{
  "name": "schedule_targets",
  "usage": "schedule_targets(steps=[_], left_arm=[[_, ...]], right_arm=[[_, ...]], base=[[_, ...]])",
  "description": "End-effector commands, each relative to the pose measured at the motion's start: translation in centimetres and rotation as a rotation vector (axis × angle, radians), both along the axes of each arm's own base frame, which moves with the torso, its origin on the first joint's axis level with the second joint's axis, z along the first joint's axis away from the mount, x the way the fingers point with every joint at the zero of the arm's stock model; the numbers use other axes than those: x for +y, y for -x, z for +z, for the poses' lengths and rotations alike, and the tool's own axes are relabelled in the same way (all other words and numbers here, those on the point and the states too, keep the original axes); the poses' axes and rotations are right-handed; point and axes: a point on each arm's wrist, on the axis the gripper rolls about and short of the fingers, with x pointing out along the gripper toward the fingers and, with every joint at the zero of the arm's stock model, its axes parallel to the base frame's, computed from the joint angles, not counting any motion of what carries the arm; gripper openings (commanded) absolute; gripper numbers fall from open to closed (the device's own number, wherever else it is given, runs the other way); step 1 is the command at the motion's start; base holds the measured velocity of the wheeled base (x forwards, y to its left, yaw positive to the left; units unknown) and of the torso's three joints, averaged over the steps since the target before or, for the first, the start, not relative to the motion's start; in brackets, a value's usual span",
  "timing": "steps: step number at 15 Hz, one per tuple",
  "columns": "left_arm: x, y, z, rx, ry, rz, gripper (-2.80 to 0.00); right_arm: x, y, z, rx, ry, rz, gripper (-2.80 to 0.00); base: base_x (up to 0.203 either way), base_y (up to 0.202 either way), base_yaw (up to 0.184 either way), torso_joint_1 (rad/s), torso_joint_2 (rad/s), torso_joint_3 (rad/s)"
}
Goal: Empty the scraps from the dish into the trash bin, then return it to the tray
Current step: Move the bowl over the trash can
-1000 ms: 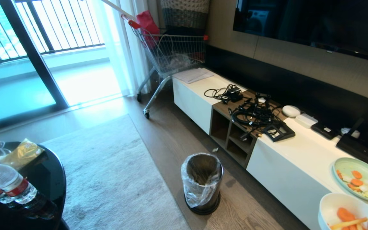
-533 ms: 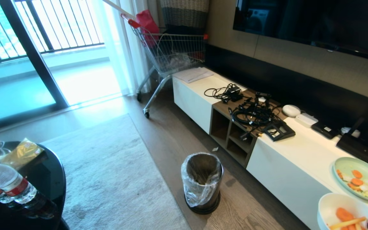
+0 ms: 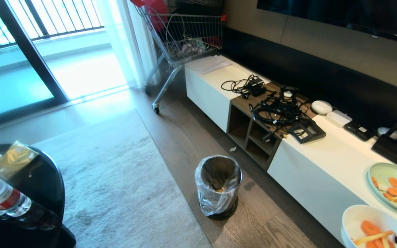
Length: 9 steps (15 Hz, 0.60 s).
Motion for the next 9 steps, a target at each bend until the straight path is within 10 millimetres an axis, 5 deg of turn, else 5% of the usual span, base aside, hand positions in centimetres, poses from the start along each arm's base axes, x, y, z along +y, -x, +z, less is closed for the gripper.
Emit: schedule_targets(steps=[1,9], left_arm=[[0.0,0.0,0.0,-0.002,0.001,0.000,-2.80],[0.0,0.0,0.0,-0.002,0.001,0.000,-2.80]], right_arm=[[0.0,-0.2,0.1,-0.023,0.015,0.018,-2.80],[0.1,-1.6,1.3,-0.204,0.047,0.133,-2.80]], base=[[0.000,0.000,0.000,0.002,0.00,-0.197],[0.000,0.000,0.000,0.003,0.00,-0.202]])
